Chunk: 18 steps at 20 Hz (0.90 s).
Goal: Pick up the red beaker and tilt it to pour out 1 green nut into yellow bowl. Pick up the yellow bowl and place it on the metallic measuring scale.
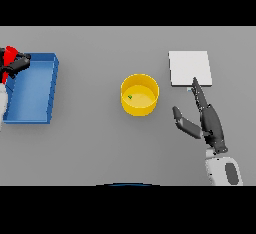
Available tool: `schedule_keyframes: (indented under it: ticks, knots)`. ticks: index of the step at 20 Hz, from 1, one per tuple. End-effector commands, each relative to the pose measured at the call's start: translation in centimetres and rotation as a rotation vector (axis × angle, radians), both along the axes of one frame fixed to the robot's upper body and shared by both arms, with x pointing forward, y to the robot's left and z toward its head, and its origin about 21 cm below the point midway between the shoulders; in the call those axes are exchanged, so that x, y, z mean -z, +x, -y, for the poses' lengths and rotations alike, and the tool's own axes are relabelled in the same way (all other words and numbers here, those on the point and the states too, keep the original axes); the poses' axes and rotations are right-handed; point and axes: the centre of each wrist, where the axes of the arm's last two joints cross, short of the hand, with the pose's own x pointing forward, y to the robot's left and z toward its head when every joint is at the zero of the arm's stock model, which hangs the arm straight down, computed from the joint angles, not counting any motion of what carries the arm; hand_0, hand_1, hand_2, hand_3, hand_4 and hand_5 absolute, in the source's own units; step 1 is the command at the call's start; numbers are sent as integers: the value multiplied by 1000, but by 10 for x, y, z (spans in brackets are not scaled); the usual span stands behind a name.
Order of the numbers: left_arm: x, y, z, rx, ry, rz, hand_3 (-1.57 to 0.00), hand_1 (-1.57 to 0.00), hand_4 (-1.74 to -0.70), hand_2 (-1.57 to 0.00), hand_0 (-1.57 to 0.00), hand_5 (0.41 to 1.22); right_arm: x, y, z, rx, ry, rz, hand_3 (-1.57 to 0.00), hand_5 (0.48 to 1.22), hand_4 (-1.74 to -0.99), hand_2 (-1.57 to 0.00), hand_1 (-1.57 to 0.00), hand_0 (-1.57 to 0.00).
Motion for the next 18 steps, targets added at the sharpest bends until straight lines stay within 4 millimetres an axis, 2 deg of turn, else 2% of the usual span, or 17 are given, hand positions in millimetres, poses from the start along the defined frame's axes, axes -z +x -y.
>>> schedule_keyframes:
  ticks: [1, 2, 4, 7, 10, 13, 14, 16, 18]
  knots:
    - [-5, -4, -4, 37, -15, -9, -1055, -1075, -1232, -1021, -1175, 737, -1, -2, 0, 0, -1, 21, 1, 670, -1151, 1, 1, 1]
    - [-5, -6, -6, 75, -50, -26, -843, -860, -1126, -817, -940, 705, -2, 1, 2, 3, -10, 8, 1, 670, -1149, 1, 1, 1]
    - [-11, -7, -9, 124, -69, -67, -539, -550, -976, -522, -601, 664, -2, 0, 4, 1, -7, 8, 1, 670, -1153, 1, 1, 1]
    - [-5, -7, -3, 142, 7, -151, -276, -281, -843, -267, -307, 632, -1, -1, 2, 2, -9, 0, 1, 670, -1155, 1, 1, 1]
    - [-5, -6, -6, 125, 66, -155, -141, -143, -801, -136, -157, 627, -1, 0, 2, 16, -35, 9, 1, 665, -1158, 1, 1, 1]
    - [-2, -5, -3, 142, 69, -108, -72, -73, -776, -69, -80, 631, -2, -2, -4, 17, -49, 1, 1, 644, -1144, 1, 1, 1]
    - [-2, -7, -1, 152, 57, -76, -57, -58, -778, -55, -64, 633, -5, -2, -4, 33, -102, -16, 1, 631, -1131, 1, 1, 1]
    - [-6, -8, 1, 167, 22, -26, -36, -37, -784, -35, -40, 644, -11, 7, -6, -36, -156, -2, 1, 649, -1087, 1, 1, 1]
    - [-3, -11, 3, 171, -4, -6, -23, -23, -793, -22, -25, 657, -19, 17, 0, -124, -264, 14, 1, 665, -1088, 1, 1, 1]
